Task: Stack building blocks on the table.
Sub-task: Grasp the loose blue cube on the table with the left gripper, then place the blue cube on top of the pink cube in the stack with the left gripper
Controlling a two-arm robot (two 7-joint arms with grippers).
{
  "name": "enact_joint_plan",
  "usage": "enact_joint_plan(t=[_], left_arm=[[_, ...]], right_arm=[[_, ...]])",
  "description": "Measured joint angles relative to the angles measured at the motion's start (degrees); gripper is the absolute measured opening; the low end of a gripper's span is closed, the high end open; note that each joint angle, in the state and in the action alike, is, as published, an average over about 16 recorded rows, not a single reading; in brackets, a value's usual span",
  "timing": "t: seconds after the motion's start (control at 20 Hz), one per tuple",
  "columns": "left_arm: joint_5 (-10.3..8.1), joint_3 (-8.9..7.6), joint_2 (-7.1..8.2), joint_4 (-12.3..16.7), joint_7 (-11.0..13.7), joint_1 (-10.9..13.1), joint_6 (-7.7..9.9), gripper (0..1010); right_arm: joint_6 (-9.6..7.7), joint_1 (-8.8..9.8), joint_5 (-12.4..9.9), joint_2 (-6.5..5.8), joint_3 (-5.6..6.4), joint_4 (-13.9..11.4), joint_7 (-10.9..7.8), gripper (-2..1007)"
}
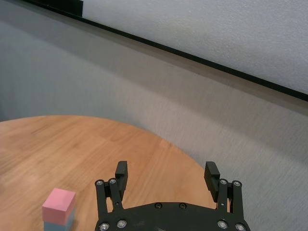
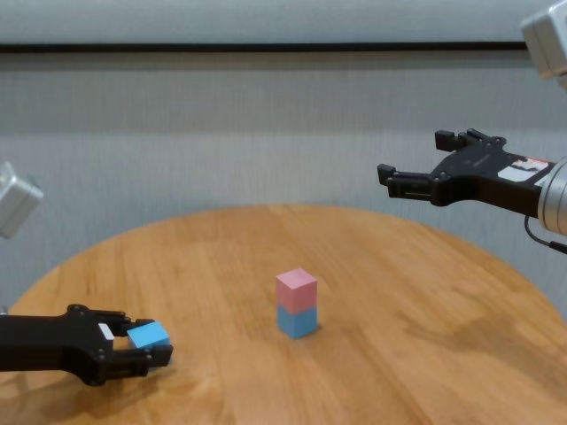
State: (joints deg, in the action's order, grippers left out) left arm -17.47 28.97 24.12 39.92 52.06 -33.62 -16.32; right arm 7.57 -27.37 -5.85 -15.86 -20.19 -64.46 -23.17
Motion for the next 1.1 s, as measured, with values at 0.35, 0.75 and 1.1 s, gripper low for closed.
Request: enact_joint_plan(t=[0.35,0.75,1.1], left_arm=[[0.2,-0.12,0.59,3.31,-1.79,0.55,1.82,439],[1.7,1.02,0.88,11.15,-5.0,0.17,6.03,401],[4.01,4.1,-0.33,16.04,-6.33,-2.14,9.71,401]], right_arm=[[0.0,0.0,0.0,0.0,0.0,0.0,0.0,1005],[0.0,0.0,0.0,0.0,0.0,0.0,0.0,1005],[0.0,0.0,0.0,0.0,0.0,0.0,0.0,1005]])
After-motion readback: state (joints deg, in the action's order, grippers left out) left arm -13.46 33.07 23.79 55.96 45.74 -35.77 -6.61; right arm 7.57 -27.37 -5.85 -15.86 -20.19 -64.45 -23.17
